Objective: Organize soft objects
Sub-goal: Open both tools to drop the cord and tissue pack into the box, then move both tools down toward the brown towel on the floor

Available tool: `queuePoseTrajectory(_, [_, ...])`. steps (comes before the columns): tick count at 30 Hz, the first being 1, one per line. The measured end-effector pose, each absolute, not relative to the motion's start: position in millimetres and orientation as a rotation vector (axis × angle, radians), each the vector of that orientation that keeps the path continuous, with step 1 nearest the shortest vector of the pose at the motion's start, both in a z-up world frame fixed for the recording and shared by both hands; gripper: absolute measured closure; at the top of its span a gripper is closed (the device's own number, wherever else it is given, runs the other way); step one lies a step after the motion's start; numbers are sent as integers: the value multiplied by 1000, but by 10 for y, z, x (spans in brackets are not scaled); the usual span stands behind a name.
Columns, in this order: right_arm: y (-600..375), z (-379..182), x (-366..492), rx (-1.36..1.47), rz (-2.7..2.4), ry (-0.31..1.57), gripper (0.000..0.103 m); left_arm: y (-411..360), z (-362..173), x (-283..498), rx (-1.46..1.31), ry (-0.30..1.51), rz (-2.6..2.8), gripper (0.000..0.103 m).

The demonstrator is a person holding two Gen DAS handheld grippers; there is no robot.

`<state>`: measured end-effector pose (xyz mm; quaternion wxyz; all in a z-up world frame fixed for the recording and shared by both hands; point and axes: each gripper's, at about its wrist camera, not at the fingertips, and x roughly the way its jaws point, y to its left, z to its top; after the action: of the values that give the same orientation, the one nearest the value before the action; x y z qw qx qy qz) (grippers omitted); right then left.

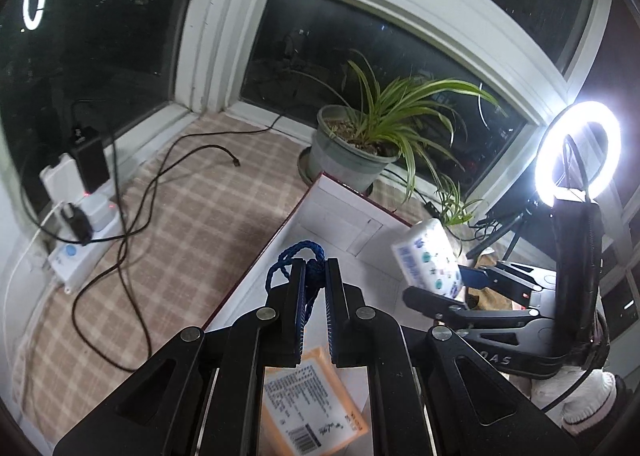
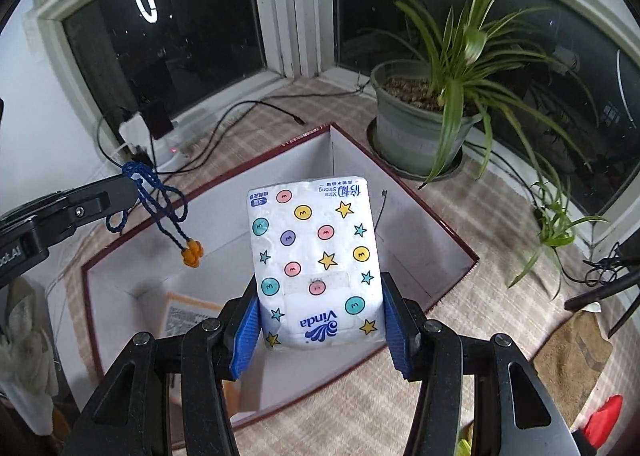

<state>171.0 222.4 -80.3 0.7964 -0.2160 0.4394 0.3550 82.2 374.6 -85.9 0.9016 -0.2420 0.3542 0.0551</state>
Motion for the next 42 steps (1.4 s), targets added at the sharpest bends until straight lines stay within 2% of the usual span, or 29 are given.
queuePoseTrajectory(6, [2308,-960,1846,-487,759,973,53,3719,-934,980,-486,764,106,95])
queuePoseTrajectory(7, [2315,-973,1859,-485,765,977,50,3714,-942,997,-486,768,102,95])
queuePoseTrajectory(9, [2321,-978,1878,-479,773,976,40,3709,-949,1028,-484,776,107,91])
queuePoseTrajectory(10, [2327,-974,1888,-475,779,976,35,3715,-954,1039,-489,780,108,82])
queuePoseTrajectory(11, [2325,-972,1898,-467,790,980,33,3725,-960,1052,-499,784,108,67])
queuePoseTrajectory(13, [2316,-954,1902,-456,797,975,33,3747,-962,1056,-514,780,117,49])
queuePoseTrajectory(28, [1944,-847,1879,-318,766,978,33,3709,-845,871,-535,754,130,49])
queuePoseTrajectory(42, [1149,-629,1609,-176,729,923,33,3290,-589,604,-531,719,60,49])
